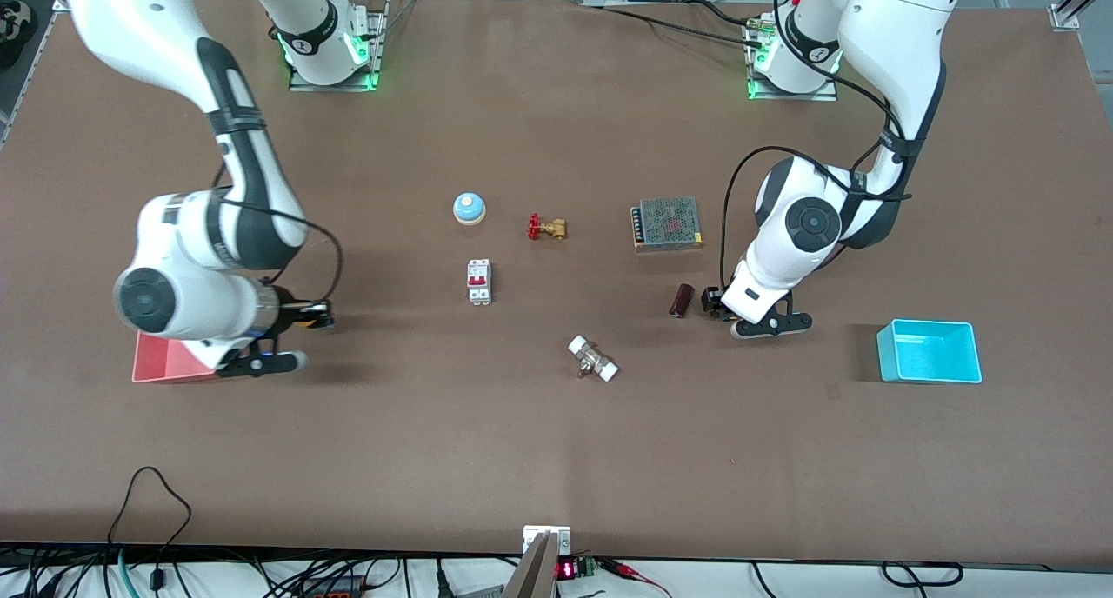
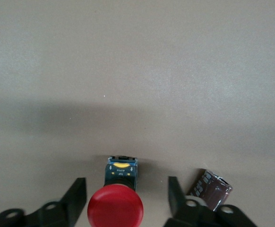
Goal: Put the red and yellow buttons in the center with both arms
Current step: 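Lift the yellow button with the right gripper while the left gripper lifts the red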
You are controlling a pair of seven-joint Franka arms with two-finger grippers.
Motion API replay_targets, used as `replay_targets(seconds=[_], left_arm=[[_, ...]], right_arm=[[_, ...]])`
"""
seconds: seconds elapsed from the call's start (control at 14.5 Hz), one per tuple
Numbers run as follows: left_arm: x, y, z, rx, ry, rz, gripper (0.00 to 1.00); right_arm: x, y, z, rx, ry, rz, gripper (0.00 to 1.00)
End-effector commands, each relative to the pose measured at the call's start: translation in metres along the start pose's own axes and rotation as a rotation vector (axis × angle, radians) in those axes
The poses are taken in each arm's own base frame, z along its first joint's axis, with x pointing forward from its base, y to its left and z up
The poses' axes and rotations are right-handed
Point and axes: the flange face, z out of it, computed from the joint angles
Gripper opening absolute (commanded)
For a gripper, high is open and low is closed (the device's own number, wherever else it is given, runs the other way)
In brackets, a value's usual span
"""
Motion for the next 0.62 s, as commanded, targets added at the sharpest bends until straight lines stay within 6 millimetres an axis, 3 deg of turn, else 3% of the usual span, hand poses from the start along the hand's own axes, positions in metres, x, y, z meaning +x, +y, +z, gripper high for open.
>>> replay_targets(seconds=[0.0, 0.07, 0.28, 0.55], left_arm=[[0.010, 0.001, -0.011, -0.002, 0.017, -0.011, 1.00], [0.012, -0.001, -0.016, 0.005, 0.007, -0.015, 1.00], [0.046, -0.011, -0.065, 0.037, -0.056, -0.033, 1.00], [0.089, -0.060, -0.140, 0.052, -0.136, 0.026, 1.00]], right_arm=[[-0.012, -0.035, 0.009, -0.005, 0.010, 0.043, 0.36], [-0.014, -0.050, 0.017, -0.012, 0.012, 0.059, 0.36], [-0.016, -0.082, 0.044, -0.025, 0.033, 0.099, 0.36], [-0.016, -0.101, 0.064, -0.035, 0.034, 0.104, 0.36]])
